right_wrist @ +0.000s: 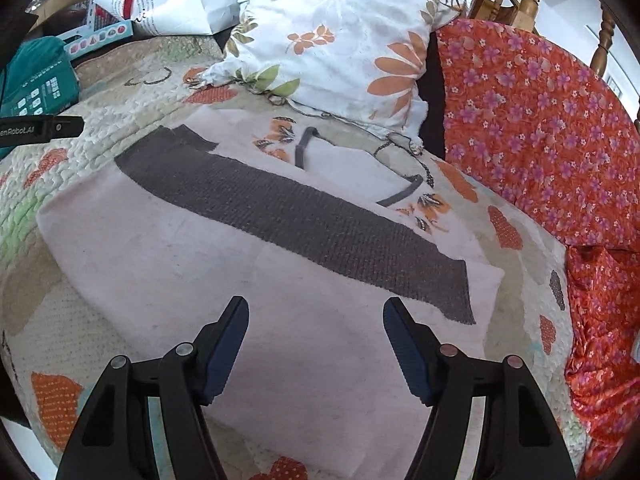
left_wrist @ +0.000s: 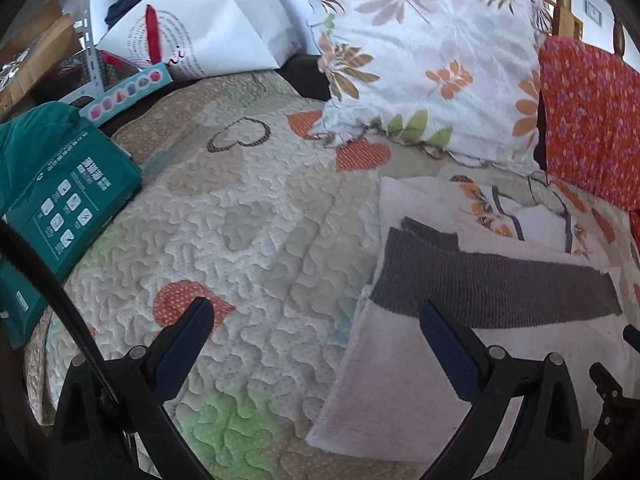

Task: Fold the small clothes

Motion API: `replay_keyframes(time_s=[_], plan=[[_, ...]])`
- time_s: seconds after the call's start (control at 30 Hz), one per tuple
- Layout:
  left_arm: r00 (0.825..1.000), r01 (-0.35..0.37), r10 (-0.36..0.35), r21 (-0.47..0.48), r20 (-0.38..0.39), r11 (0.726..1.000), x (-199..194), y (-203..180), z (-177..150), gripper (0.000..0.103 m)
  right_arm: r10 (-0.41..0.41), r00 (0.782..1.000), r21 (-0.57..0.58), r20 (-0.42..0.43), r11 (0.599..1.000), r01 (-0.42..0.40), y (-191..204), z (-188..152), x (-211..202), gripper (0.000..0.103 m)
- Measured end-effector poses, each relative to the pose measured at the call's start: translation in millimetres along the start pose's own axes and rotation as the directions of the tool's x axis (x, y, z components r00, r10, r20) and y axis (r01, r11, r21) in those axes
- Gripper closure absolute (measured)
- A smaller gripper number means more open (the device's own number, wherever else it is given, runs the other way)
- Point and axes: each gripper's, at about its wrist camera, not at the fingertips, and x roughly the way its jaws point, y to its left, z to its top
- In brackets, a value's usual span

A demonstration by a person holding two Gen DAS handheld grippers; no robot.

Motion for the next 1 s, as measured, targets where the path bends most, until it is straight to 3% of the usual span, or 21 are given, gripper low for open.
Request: replay_keyframes(time_s=[0.7,1.0], plan=[[0.999,-0.003,0.004,0.039,-0.048,0.999,17,-10,-3,0.000,0.032,0.999,0.004,-0.025,0.999,-0.031,0,-3,9,0.029],[0.994,0.007,-0.004,0.024,-0.111,1.000,33,-5,-5,0.000,0.044,0.999,-0.026,-0.023,0.999,-0.045,13,-6,7,0.029]])
